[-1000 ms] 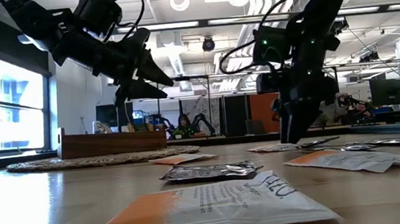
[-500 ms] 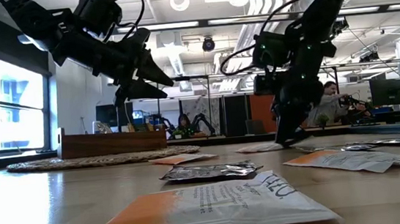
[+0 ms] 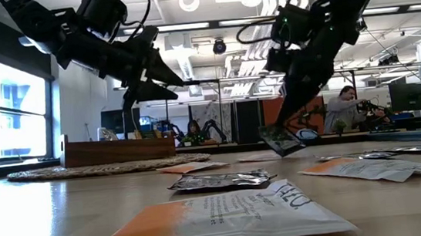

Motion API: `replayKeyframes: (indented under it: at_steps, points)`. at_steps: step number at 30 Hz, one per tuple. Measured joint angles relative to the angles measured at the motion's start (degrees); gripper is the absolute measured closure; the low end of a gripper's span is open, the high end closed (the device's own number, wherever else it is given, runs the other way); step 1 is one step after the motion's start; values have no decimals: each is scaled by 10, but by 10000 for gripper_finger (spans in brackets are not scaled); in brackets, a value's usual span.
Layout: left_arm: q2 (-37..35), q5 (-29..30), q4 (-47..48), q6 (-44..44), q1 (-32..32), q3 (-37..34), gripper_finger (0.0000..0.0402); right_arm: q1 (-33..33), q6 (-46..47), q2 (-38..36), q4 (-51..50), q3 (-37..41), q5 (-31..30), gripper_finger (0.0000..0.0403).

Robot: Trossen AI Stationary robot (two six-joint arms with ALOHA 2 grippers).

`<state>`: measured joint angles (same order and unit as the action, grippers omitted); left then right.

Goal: Pick & Place Tea
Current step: Put the purple tea bag into the middle section of the wooden organizer

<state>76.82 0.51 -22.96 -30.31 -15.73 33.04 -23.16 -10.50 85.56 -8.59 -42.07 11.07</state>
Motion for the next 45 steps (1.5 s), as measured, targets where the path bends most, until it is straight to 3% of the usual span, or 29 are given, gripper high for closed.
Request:
replayKeyframes:
  at_steps: [7, 14, 21, 25, 29, 35, 45]
  points:
    - [57, -10, -77, -35, 3, 0, 218, 33, 0, 2, 26, -1, -26, 401]
    - [192, -58, -226, -24, 38, 35, 218, 50, -15, 1, 90, -1, -13, 402]
    - [290, -64, -92, 23, 54, 176, 218, 61, -16, 1, 94, -1, -6, 402]
    - [305, -74, 43, 42, 53, 257, 218, 65, -16, 1, 87, -1, -6, 402]
    - [306, -46, 177, 92, 54, 320, 218, 66, -28, 0, 77, -1, -14, 402]
    - [306, -49, 232, 151, 54, 367, 233, 66, -35, 0, 84, -2, -14, 403]
    - [312, -58, 249, 150, 53, 367, 330, 66, -42, 0, 88, -2, -11, 403]
